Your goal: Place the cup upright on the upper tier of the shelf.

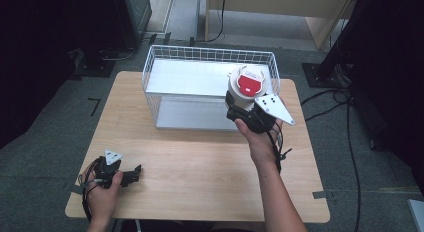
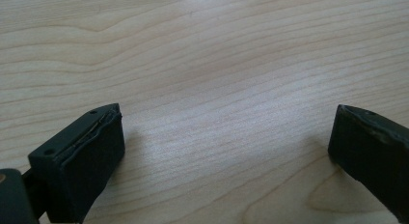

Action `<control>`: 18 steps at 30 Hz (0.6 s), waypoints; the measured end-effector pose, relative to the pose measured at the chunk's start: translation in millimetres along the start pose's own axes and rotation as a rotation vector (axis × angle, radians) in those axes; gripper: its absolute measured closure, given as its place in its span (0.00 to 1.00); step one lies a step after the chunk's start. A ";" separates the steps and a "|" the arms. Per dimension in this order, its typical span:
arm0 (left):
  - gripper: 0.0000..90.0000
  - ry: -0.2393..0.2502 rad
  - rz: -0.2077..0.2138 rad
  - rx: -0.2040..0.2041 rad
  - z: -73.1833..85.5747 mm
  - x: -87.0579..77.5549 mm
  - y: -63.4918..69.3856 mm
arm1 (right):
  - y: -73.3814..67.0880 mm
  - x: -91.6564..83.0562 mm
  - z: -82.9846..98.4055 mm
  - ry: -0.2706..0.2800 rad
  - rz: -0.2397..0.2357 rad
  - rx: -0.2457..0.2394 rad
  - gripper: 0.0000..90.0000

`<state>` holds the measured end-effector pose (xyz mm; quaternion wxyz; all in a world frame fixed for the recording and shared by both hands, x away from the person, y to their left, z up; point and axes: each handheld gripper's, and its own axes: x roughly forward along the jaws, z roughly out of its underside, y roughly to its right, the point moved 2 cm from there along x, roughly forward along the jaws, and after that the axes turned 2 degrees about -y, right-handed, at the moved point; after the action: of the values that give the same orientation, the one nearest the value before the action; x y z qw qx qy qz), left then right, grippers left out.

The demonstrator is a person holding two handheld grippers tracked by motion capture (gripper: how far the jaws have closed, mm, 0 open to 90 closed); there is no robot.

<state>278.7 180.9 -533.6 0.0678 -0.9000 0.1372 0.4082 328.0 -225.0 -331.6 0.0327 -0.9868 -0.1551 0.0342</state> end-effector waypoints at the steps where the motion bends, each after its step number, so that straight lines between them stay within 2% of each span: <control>1: 0.00 0.002 0.000 -0.001 0.0 0.1 0.0 | -1.8 5.7 -2.4 0.001 -0.001 0.003 0.11; 5: 0.00 0.002 0.000 -0.002 0.0 0.0 0.0 | -4.4 14.7 -5.7 0.001 -0.003 -0.004 0.11; 11: 0.00 0.003 0.004 -0.005 0.0 0.0 -0.1 | -11.1 40.0 -7.9 -0.010 -0.006 -0.018 0.11; 18: 0.00 0.002 0.010 0.000 -0.4 0.2 -0.7 | -13.3 56.8 -8.8 -0.016 -0.006 -0.013 0.11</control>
<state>279.3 181.4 -533.4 0.0655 -0.8998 0.1417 0.4075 378.6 -195.4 -325.1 0.0251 -0.9862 -0.1586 0.0408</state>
